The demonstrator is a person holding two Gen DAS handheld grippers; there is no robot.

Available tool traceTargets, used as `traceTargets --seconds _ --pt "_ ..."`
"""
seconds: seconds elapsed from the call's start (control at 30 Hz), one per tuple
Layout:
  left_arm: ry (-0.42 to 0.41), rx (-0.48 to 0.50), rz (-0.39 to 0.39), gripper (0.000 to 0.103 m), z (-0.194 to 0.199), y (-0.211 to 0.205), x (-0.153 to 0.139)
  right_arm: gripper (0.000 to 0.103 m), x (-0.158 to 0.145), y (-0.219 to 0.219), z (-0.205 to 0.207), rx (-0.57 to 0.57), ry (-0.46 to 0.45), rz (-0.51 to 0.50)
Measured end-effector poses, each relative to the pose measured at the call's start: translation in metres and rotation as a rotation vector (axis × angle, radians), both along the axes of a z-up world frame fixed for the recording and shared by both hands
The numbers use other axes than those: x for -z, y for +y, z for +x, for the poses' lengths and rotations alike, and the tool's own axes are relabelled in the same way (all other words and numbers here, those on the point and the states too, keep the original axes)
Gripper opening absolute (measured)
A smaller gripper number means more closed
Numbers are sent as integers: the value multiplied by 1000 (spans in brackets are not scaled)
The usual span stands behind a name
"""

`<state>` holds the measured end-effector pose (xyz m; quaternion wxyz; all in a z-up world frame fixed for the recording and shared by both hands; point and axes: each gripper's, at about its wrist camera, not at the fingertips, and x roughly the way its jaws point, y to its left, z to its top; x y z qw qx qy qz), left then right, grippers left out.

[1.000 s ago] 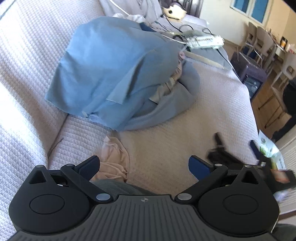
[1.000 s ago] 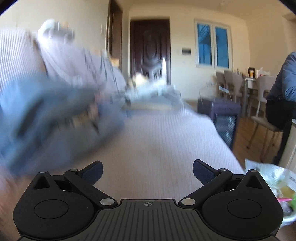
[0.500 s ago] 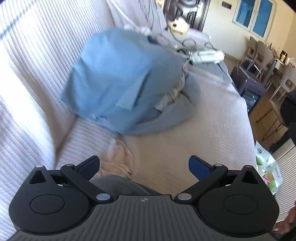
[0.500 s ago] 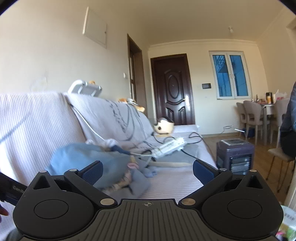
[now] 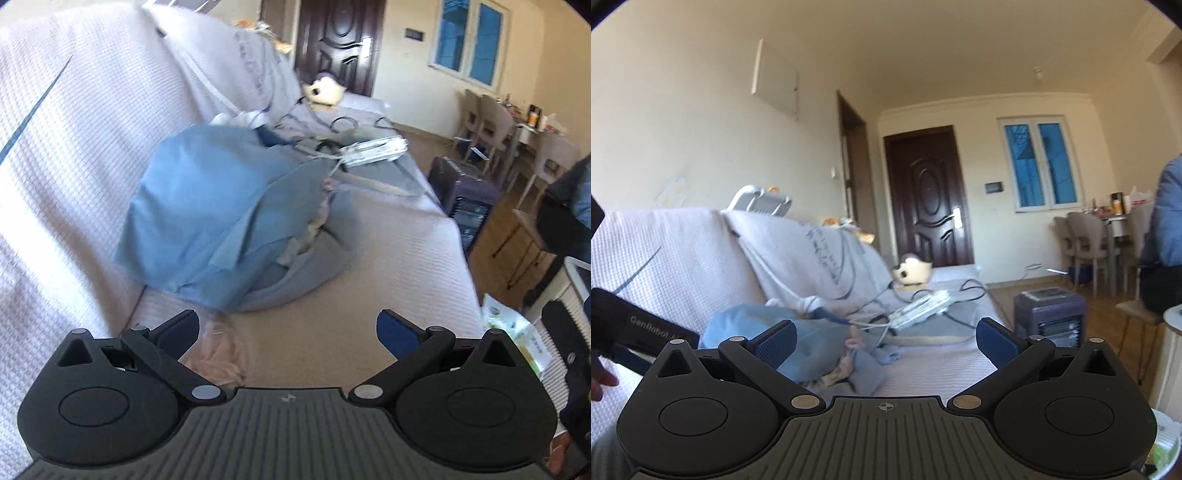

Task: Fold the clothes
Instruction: 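Move the left tool toward the light blue shirt pile, fingers open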

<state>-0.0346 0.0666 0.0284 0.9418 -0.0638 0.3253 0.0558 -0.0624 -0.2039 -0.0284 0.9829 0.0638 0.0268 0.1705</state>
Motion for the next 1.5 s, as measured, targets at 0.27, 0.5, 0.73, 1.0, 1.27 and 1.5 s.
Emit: traceTargets --seconds 0.27,0.5,0.73,1.0,1.27,1.5 --pt "6 53 44 103 1 -19 -2 103 0 -12 -19 29 19 -30" --pt "81 82 15 103 6 -23 11 103 5 -4 -23 47 30 -82" --pt "46 128 21 103 6 -22 0 103 1 2 -29 115 18 -43" --pt "61 68 -3 103 17 4 3 103 1 17 -21 70 17 -94" --pt "97 27 42 103 26 13 13 103 4 32 -5 -34 51 -133" --pt "93 41 66 103 26 2 15 103 9 34 4 -50 79 -175"
